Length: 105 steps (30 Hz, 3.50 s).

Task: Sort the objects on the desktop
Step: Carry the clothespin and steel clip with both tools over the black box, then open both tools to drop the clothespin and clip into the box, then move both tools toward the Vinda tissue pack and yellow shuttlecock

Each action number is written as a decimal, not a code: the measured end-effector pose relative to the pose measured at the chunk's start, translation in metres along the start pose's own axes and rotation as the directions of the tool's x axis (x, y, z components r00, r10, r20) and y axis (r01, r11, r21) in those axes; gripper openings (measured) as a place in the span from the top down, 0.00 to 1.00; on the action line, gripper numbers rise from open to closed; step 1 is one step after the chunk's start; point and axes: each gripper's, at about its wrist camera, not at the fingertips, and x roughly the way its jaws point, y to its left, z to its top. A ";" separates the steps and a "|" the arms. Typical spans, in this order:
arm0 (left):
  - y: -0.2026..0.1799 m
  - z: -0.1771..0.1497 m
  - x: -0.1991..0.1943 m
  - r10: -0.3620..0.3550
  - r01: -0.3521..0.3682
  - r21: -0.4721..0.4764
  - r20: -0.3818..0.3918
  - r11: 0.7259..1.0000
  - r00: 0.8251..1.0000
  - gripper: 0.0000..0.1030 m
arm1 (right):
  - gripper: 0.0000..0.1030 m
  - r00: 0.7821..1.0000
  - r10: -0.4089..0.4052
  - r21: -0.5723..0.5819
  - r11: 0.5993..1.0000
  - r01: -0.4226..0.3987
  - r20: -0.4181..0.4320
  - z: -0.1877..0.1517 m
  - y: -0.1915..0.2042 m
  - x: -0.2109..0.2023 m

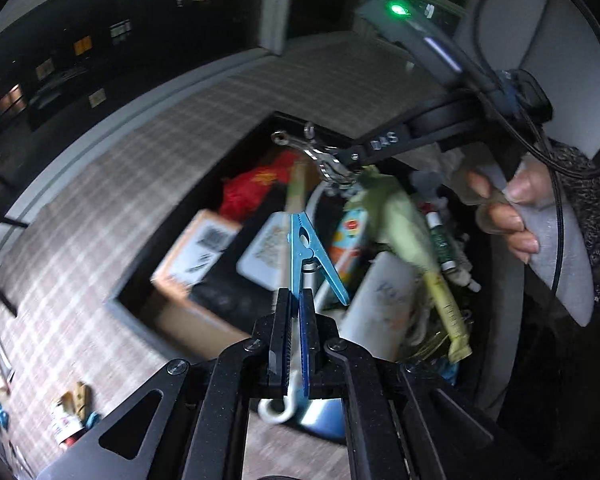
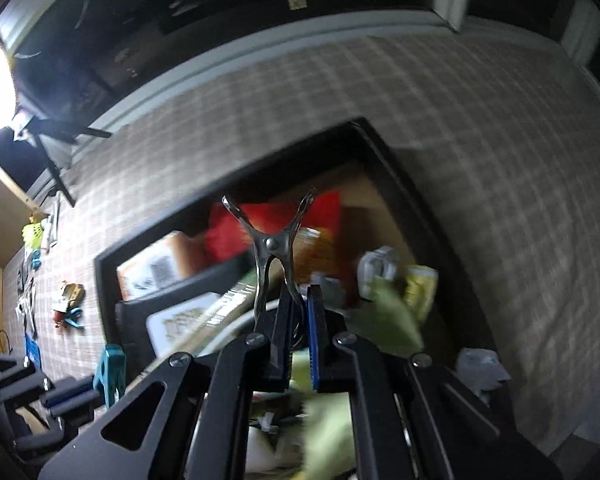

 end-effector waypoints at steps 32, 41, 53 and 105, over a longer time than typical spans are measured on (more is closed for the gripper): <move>0.027 -0.026 -0.050 0.123 -0.118 -0.115 0.039 0.986 0.992 0.56 | 0.66 0.996 0.044 -0.063 0.997 -0.039 0.080 -0.010 0.056 -0.045; 0.100 -0.085 -0.099 0.245 -0.236 -0.257 0.005 0.937 0.969 0.56 | 0.61 0.988 0.137 -0.182 0.976 -0.123 0.067 -0.021 0.153 -0.047; 0.234 -0.181 -0.159 0.394 -0.394 -0.460 -0.100 0.796 0.913 0.56 | 0.59 0.979 0.205 -0.325 0.926 -0.192 0.007 -0.037 0.303 -0.014; 0.468 -0.223 -0.073 0.349 -0.411 -0.723 -0.246 0.556 0.904 0.35 | 0.72 0.979 0.150 -0.439 0.877 -0.196 -0.138 0.025 0.550 0.153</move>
